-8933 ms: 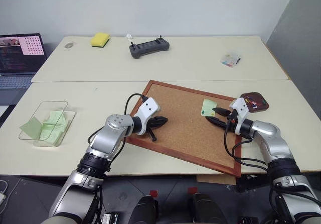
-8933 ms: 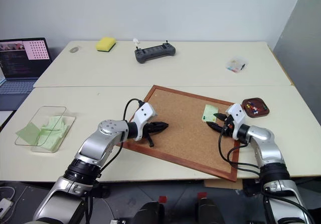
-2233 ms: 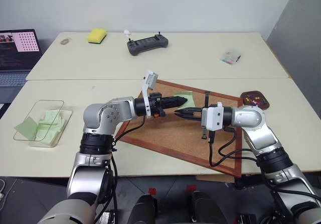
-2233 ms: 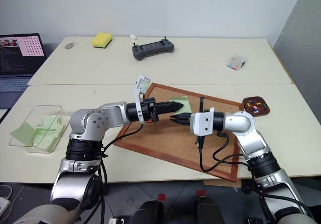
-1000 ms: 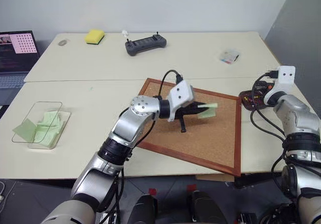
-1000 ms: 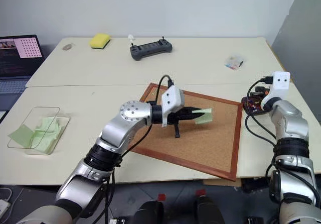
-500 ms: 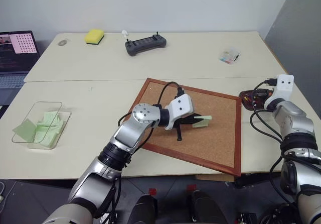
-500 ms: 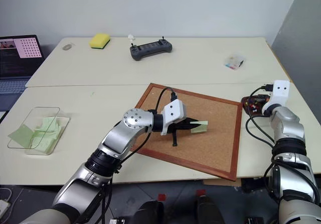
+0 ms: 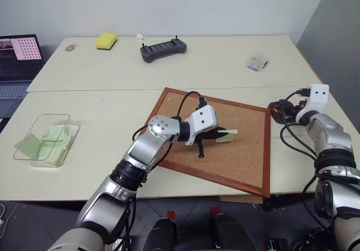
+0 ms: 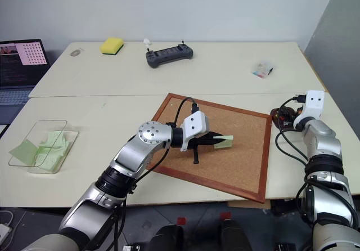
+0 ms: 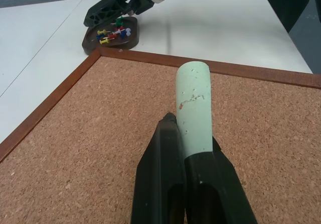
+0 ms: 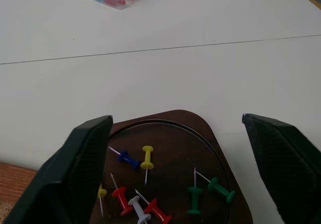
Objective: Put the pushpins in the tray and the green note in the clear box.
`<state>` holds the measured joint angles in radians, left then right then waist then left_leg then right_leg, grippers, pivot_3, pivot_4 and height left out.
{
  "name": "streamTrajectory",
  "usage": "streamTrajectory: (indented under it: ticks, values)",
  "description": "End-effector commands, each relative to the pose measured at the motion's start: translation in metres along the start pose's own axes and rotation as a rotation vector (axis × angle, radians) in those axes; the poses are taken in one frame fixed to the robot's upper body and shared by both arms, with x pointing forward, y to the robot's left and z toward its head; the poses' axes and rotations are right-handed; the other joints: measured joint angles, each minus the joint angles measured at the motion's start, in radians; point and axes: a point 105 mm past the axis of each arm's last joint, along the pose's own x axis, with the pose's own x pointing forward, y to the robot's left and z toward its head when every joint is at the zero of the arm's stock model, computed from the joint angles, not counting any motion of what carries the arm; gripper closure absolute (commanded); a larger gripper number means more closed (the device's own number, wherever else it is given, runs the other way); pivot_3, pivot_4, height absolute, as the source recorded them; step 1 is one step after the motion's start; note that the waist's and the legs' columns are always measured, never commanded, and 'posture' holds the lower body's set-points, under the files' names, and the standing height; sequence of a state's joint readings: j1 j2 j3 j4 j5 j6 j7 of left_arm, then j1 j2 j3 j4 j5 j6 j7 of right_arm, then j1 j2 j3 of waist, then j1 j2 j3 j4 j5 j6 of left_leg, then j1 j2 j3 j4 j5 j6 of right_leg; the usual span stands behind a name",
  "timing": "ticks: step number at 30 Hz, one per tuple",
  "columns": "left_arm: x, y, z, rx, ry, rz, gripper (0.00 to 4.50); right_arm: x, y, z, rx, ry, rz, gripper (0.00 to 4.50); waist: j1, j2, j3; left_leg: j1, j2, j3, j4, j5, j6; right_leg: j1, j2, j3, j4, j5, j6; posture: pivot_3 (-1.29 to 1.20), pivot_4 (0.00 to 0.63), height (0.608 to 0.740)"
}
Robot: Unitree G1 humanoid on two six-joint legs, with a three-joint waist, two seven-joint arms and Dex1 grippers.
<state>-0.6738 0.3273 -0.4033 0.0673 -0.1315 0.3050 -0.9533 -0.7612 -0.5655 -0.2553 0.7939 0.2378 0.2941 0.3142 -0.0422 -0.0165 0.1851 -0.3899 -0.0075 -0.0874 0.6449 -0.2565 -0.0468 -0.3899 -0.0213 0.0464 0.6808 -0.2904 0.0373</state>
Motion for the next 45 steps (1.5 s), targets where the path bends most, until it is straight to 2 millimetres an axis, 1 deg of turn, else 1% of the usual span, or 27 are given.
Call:
streamTrajectory:
  ticks: [1,4,6,8,9,10,12,14,17,19,22,25,27,28,29,31,34,37,38,40,42,45]
  values:
    - [-0.002,0.003,0.013,0.042,-0.031,0.010,4.50,-0.003,0.000,0.019,0.009,-0.068,0.011,0.06,0.000,0.000,0.000,0.000,0.000,0.000,0.000,0.000,0.000,0.000,0.000,0.000,0.000,0.000,0.000,0.00,0.150,0.740]
    - [-0.004,0.008,0.014,0.029,-0.038,0.029,4.50,-0.006,0.007,0.028,0.023,-0.097,0.052,0.06,0.000,0.000,0.000,0.000,0.000,0.000,0.000,0.000,0.000,0.000,0.000,0.000,0.000,0.000,0.000,0.00,0.150,0.740]
    - [-0.007,0.014,0.017,0.024,-0.047,0.056,4.50,-0.012,0.015,0.037,0.040,-0.125,0.108,0.06,0.000,0.000,0.000,0.000,0.000,0.000,0.000,0.000,0.000,0.000,0.000,0.000,0.000,0.000,0.000,0.00,0.150,0.740]
    - [-0.017,0.024,0.021,0.034,-0.049,0.100,4.50,-0.026,0.034,0.048,0.051,-0.166,0.247,0.06,0.002,0.000,0.000,0.000,0.000,-0.001,0.000,0.000,0.000,0.000,0.000,-0.001,0.000,0.000,0.000,0.00,0.150,0.740]
    - [-0.024,0.031,0.025,0.026,-0.055,0.134,4.50,-0.036,0.048,0.055,0.040,-0.189,0.342,0.06,0.002,0.000,0.000,-0.001,0.000,-0.002,0.000,0.000,0.000,0.000,0.000,-0.001,0.000,0.000,0.000,0.00,0.150,0.740]
    - [-0.036,0.042,0.030,-0.002,-0.071,0.190,4.50,-0.051,0.064,0.060,0.011,-0.205,0.456,0.06,0.003,0.000,0.000,-0.001,0.000,-0.002,0.000,0.000,0.000,0.000,0.000,-0.002,0.000,0.000,0.000,0.00,0.150,0.740]
    - [-0.070,0.064,0.039,-0.055,-0.099,0.333,4.50,-0.086,0.098,0.069,-0.056,-0.231,0.696,0.06,0.000,0.001,0.000,-0.001,0.001,-0.004,0.000,0.000,0.000,0.000,0.001,-0.003,0.000,0.000,0.000,0.00,0.150,0.740]
    - [-0.106,0.082,0.044,-0.101,-0.123,0.496,4.50,-0.118,0.130,0.074,-0.136,-0.253,0.890,0.06,-0.007,0.003,0.002,-0.002,0.001,-0.007,0.000,0.000,0.000,-0.001,0.001,-0.004,0.000,0.000,0.000,0.00,0.150,0.740]
    - [-0.156,0.095,0.046,-0.149,-0.130,0.719,4.50,-0.150,0.168,0.077,-0.196,-0.287,1.096,0.06,-0.016,0.003,0.002,0.000,0.002,-0.010,0.000,0.000,0.000,0.001,0.002,-0.005,0.000,0.000,0.000,0.00,0.150,0.740]
    - [-0.189,0.095,0.040,-0.177,-0.104,0.860,4.50,-0.164,0.190,0.081,-0.192,-0.318,1.192,0.06,-0.015,0.002,0.002,0.000,0.002,-0.012,0.000,0.000,0.000,0.001,0.002,-0.005,0.000,0.000,0.001,0.00,0.150,0.740]
    - [-0.246,0.088,0.019,-0.251,-0.050,1.113,4.50,-0.176,0.221,0.089,-0.191,-0.369,1.313,0.06,-0.016,0.002,0.002,0.001,0.001,-0.012,0.001,0.000,0.000,0.001,0.001,-0.005,0.000,0.000,0.001,0.00,0.150,0.740]
    - [-0.295,0.078,-0.002,-0.266,0.029,1.347,4.50,-0.183,0.243,0.092,-0.180,-0.392,1.398,0.06,-0.012,0.001,0.002,0.000,0.002,-0.013,0.001,0.000,0.000,0.001,0.001,-0.005,0.000,0.000,0.000,0.00,0.150,0.740]
    - [-0.334,0.071,-0.017,-0.280,0.081,1.537,4.50,-0.184,0.256,0.092,-0.174,-0.396,1.440,0.06,-0.006,0.001,0.002,0.000,0.002,-0.015,0.000,0.000,0.000,0.001,0.001,-0.006,0.000,0.000,0.000,0.00,0.150,0.740]
    - [-0.350,0.067,-0.023,-0.293,0.091,1.611,4.50,-0.184,0.261,0.091,-0.177,-0.397,1.457,0.06,-0.002,0.000,0.002,-0.001,0.002,-0.016,0.000,0.000,0.000,0.001,0.001,-0.007,0.000,0.000,0.000,0.00,0.150,0.740]
    - [-0.359,0.065,-0.027,-0.304,0.093,1.656,4.50,-0.184,0.263,0.089,-0.182,-0.397,1.467,0.06,0.006,0.000,0.001,-0.001,0.002,-0.016,0.000,0.000,0.000,0.001,0.000,-0.008,0.000,0.000,0.000,0.00,0.150,0.740]
    - [-0.372,0.060,-0.037,-0.332,0.099,1.720,4.50,-0.182,0.267,0.085,-0.185,-0.393,1.481,0.06,0.017,-0.001,0.001,-0.001,0.001,-0.017,0.000,0.000,0.000,0.001,-0.001,-0.009,-0.001,0.000,0.000,0.00,0.150,0.740]
    - [-0.382,0.050,-0.054,-0.405,0.098,1.812,4.50,-0.180,0.272,0.082,-0.189,-0.389,1.503,0.06,0.023,-0.001,0.001,-0.002,-0.001,-0.017,0.001,0.000,0.000,0.001,-0.003,-0.009,-0.002,0.000,0.000,0.00,0.150,0.740]
    - [-0.393,0.039,-0.066,-0.455,0.106,1.905,4.50,-0.180,0.272,0.080,-0.200,-0.389,1.509,0.06,0.023,-0.002,0.000,-0.002,-0.001,-0.016,0.001,0.000,-0.001,0.001,-0.003,-0.008,-0.002,0.000,0.000,0.00,0.150,0.740]
    - [-0.395,0.033,-0.074,-0.496,0.110,1.923,4.30,-0.180,0.272,0.079,-0.202,-0.386,1.509,0.02,0.023,-0.002,0.000,-0.002,-0.001,-0.016,0.001,0.000,-0.001,0.000,-0.003,-0.008,-0.001,0.000,0.000,0.00,0.150,0.740]
    - [-0.395,0.027,-0.084,-0.544,0.114,1.931,3.95,-0.180,0.272,0.078,-0.203,-0.382,1.508,0.00,0.016,-0.002,0.000,-0.002,0.001,-0.017,0.001,0.000,-0.001,0.000,-0.004,-0.008,-0.001,0.000,0.000,0.00,0.150,0.740]
    - [-0.394,0.026,-0.086,-0.552,0.112,1.921,3.56,-0.180,0.272,0.077,-0.198,-0.377,1.506,0.00,0.014,-0.002,0.000,-0.002,0.002,-0.018,0.000,0.000,-0.001,0.000,-0.004,-0.009,-0.001,0.000,0.000,0.00,0.150,0.740]
    - [-0.397,0.025,-0.086,-0.548,0.112,1.933,2.90,-0.181,0.272,0.077,-0.193,-0.373,1.502,0.00,0.013,-0.002,0.000,-0.002,0.002,-0.018,0.000,0.000,-0.001,0.000,-0.003,-0.009,0.000,0.000,-0.001,0.00,0.150,0.740]
